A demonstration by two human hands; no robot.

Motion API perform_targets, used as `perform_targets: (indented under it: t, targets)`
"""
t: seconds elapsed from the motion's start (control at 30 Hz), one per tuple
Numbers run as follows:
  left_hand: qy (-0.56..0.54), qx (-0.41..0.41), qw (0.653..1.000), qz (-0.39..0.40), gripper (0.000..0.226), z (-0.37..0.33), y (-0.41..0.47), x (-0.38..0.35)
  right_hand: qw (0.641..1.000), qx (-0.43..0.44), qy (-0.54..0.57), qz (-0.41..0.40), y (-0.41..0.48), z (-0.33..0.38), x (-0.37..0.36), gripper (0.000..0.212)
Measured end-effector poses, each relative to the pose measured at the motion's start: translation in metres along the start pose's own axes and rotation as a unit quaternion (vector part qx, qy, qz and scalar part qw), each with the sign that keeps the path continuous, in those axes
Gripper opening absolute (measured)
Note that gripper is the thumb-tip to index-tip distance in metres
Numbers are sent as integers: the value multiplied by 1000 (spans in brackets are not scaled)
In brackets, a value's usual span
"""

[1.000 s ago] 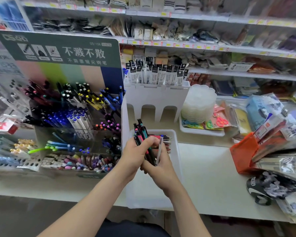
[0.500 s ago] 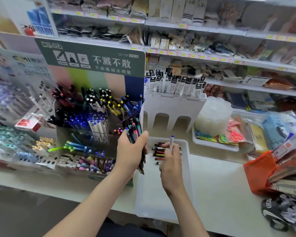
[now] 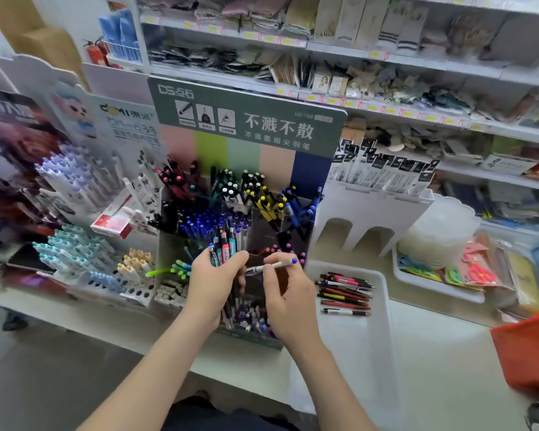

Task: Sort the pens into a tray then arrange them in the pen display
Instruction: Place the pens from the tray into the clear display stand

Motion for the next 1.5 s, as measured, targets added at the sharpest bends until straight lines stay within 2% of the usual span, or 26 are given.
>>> perform_targets:
  t: [0.1,0.2,0.27,0.33,0.43,0.5,0.63,0.77,0.9,0.97,1.1,1.13,1.2,1.27,1.37,1.43,1.5]
  targets:
    - [-9,47,999,6,16,-6,14,22,996,-6,-78,50,5,-5,-36,9]
    - [-2,85,996,40,15,-12,22,38,983,-13,-144,114,7,-10,-65,22]
    - [13,96,993,64,13,-16,25,44,978,-17,-176,113,9,-10,-73,23]
    - [31,112,989,89,13,-17,26,47,980,-27,-184,75,9,-7,-72,24]
    - [45,124,983,126,13,-16,29,51,987,-70,-144,-15,8,5,-61,21]
    - [55,117,979,159,11,-17,30,53,991,-93,-84,-48,8,18,-54,21]
    - [63,90,969,223,6,-20,28,56,985,-164,53,-5,14,35,-59,13]
    - [68,73,959,263,4,-34,31,55,971,-216,92,-40,16,37,-65,17]
    - [91,28,957,274,9,-51,40,55,969,-209,124,-43,28,48,-67,12]
    - [91,1,964,249,16,-59,45,56,972,-185,127,-76,38,62,-66,11]
    - [1,45,986,163,21,-67,64,68,944,-75,158,-281,56,107,-51,10]
    - [-12,56,986,155,22,-69,69,72,937,-36,148,-316,62,117,-48,12]
    - [-28,67,985,159,23,-76,76,78,937,41,100,-331,78,131,-48,15]
    - [-42,75,982,166,23,-81,79,81,948,93,19,-304,98,133,-53,18]
    - [-64,101,978,172,19,-84,80,85,962,128,-119,-209,128,123,-73,22]
    - [-75,125,973,180,16,-87,81,86,941,143,-251,-178,139,116,-85,23]
    - [-85,144,967,194,19,-89,81,88,913,134,-334,-194,142,108,-88,22]
Point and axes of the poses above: each hand's wrist, its own y-axis towards the middle knuckle, its own x-axis out of the back of the hand, z = x × y, the point moved 3 cm from there along y, towards the middle knuckle, and after that the axes turned 11 degrees about -y, right-handed, at the moved point
